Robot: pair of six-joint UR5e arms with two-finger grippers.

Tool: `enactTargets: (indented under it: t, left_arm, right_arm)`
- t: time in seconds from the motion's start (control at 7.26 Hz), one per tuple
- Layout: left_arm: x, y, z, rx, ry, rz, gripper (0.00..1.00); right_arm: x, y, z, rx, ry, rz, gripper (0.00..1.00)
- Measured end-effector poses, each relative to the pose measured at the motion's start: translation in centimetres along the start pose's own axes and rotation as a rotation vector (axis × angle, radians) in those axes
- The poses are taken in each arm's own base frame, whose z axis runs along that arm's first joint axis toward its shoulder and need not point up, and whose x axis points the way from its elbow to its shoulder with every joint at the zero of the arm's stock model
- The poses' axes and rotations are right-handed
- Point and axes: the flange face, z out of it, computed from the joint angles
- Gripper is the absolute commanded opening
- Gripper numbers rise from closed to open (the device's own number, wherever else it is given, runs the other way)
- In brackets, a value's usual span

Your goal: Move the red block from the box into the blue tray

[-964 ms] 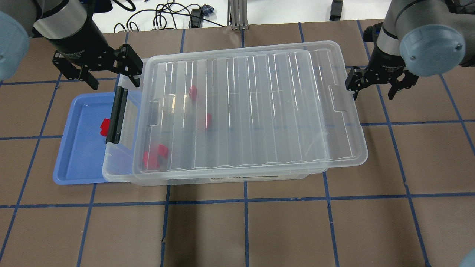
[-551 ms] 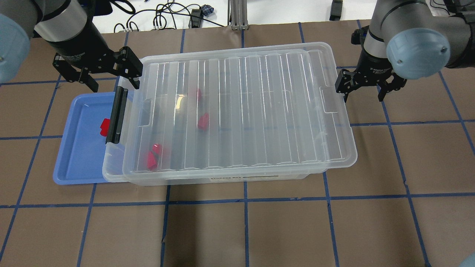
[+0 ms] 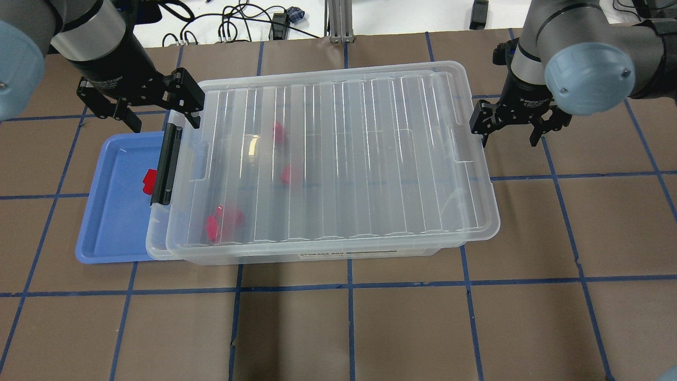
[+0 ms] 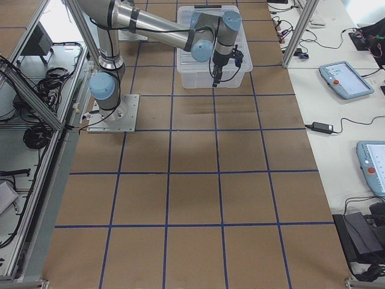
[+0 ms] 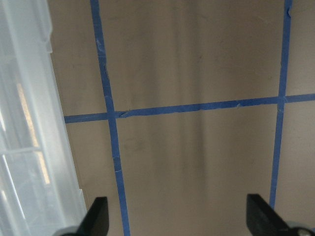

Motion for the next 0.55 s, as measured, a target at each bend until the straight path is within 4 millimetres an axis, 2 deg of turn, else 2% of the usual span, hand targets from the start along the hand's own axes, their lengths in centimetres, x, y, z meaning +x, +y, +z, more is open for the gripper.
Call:
enactTargets:
  t: [0.55]
  left_arm:
    - [0.52,0.12,0.31,-0.007,0.003,0.009,1.00]
  right_arm:
    - [-0.26,0.00,-0.07,0.002,-0.014,-0.004,1.00]
